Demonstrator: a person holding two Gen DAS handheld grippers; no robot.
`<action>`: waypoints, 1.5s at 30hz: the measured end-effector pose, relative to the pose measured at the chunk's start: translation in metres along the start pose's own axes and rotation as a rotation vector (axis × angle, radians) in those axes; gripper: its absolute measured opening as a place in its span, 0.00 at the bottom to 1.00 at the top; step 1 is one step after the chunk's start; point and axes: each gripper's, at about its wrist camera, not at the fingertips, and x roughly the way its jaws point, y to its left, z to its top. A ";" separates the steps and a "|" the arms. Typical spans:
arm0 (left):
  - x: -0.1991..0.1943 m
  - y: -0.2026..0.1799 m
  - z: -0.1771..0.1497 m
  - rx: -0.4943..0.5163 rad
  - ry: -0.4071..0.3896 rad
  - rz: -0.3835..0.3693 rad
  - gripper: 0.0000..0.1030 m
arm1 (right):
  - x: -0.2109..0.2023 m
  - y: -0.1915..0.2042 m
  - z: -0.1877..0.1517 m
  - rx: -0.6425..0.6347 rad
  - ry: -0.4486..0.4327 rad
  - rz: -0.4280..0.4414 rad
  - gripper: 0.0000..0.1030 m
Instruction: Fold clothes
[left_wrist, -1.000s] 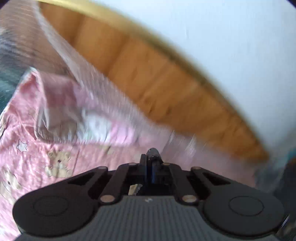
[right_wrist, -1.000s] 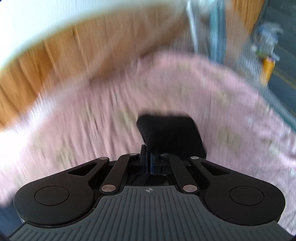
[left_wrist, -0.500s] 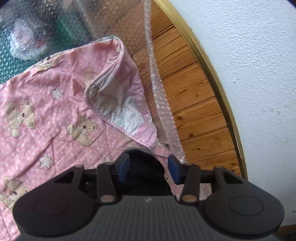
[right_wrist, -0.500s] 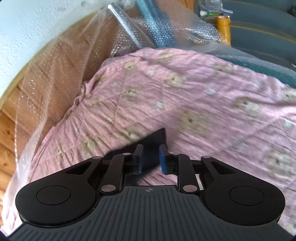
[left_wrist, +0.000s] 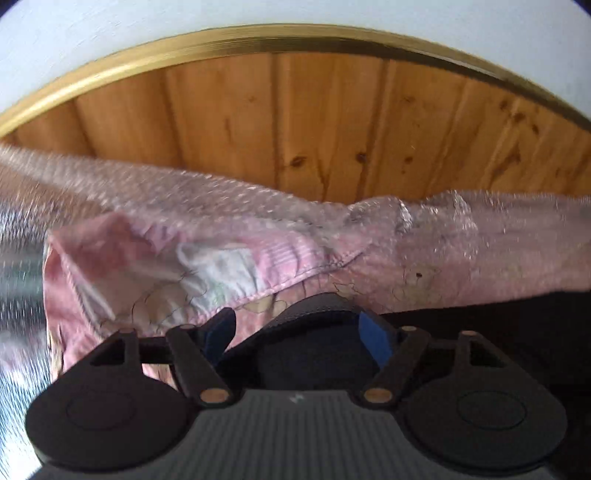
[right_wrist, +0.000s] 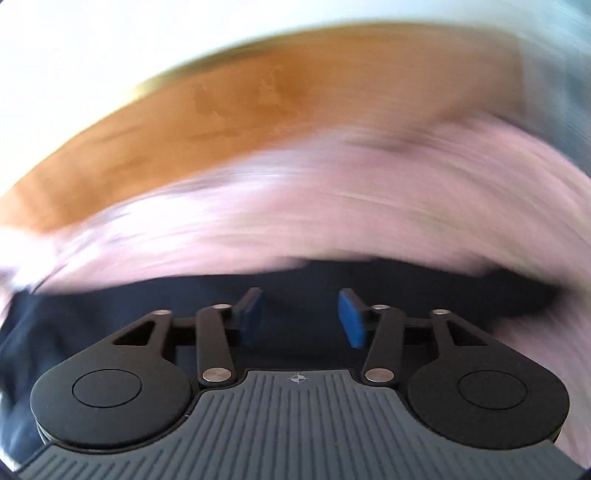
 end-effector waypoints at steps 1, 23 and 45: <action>0.004 -0.006 0.002 0.060 0.008 0.009 0.73 | 0.014 0.036 0.012 -0.106 0.013 0.093 0.62; 0.015 -0.067 0.011 0.790 0.007 -0.199 0.67 | 0.098 0.313 -0.030 -0.940 0.146 0.629 0.00; 0.003 0.010 -0.081 -0.143 0.166 -0.562 0.37 | 0.066 0.249 -0.076 -0.789 0.343 0.576 0.00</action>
